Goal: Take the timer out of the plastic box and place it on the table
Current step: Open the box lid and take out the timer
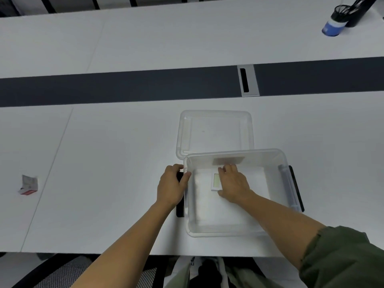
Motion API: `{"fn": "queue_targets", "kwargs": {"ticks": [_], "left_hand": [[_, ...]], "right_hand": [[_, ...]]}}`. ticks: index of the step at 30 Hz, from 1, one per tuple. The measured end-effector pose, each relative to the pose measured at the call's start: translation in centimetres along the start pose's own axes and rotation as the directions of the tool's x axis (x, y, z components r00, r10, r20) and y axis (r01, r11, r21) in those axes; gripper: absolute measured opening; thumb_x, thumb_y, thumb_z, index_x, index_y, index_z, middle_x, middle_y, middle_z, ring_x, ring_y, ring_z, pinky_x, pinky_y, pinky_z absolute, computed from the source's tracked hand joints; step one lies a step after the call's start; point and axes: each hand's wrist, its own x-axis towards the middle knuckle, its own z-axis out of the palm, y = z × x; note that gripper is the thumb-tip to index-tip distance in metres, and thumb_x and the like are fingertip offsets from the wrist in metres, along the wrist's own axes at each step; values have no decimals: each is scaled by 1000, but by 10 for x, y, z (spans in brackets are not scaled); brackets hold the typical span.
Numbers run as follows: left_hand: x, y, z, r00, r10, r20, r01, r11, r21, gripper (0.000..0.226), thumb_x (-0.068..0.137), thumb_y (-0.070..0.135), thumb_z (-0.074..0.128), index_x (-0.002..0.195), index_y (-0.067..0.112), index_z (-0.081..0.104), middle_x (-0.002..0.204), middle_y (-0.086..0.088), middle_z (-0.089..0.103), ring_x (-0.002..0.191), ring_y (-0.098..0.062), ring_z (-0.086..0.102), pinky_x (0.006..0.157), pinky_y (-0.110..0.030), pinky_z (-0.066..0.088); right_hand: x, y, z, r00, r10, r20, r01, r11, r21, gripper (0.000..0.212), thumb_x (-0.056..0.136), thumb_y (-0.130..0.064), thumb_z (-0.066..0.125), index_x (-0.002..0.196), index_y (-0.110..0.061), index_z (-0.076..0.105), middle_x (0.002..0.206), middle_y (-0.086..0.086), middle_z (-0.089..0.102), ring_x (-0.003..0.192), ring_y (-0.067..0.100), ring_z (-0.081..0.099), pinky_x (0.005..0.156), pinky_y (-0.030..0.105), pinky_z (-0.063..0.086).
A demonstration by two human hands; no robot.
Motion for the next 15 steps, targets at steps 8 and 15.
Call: {"fn": "queue_targets", "kwargs": {"ticks": [8, 15], "left_hand": [[1, 5, -3, 1000, -16, 21, 15, 999, 47, 36, 91, 42, 56, 117, 17, 61, 118, -5, 59, 101, -23, 62, 90, -45, 51], [14, 33, -9, 999, 34, 13, -36, 978, 208, 42, 93, 30, 56, 127, 6, 54, 128, -15, 56, 110, -31, 60, 88, -38, 47]], "right_hand": [[-23, 12, -2, 992, 113, 63, -123, 973, 195, 75, 65, -48, 74, 125, -11, 46, 121, 6, 47, 113, 24, 45, 84, 35, 47], [-78, 44, -74, 964, 224, -143, -118, 845, 522, 68, 63, -50, 75, 118, -22, 47, 104, -4, 60, 90, 18, 59, 75, 35, 51]]}}
